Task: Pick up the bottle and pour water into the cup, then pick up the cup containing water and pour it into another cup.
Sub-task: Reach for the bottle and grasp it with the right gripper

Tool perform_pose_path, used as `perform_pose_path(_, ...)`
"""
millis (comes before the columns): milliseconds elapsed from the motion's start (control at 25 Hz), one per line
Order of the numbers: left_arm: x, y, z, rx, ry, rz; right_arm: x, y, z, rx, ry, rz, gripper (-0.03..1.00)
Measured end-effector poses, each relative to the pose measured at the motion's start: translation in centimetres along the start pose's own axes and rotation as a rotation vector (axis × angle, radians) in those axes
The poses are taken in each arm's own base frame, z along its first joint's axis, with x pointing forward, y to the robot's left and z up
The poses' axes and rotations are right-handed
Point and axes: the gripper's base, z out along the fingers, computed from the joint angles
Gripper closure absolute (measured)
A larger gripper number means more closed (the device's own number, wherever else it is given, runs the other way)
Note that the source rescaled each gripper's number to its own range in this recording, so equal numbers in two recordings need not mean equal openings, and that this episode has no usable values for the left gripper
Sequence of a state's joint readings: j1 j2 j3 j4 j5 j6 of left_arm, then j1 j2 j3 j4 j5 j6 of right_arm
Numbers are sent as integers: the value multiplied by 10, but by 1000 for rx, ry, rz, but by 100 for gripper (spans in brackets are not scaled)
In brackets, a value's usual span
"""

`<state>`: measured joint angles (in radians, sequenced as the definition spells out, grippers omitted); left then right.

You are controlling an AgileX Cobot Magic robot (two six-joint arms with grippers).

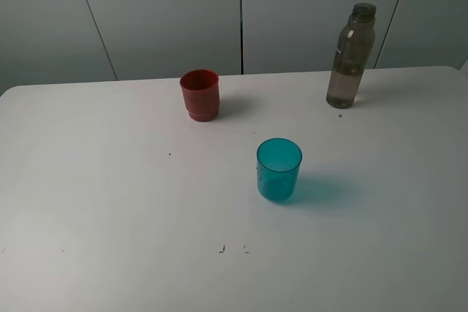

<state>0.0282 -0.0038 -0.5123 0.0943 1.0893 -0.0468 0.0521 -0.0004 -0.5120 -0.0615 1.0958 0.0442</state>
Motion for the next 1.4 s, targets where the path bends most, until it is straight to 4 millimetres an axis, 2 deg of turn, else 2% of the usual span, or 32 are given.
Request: perform_pose_path(1400,0,0,0,0,0,0,0,0,0,0,0,0,-3)
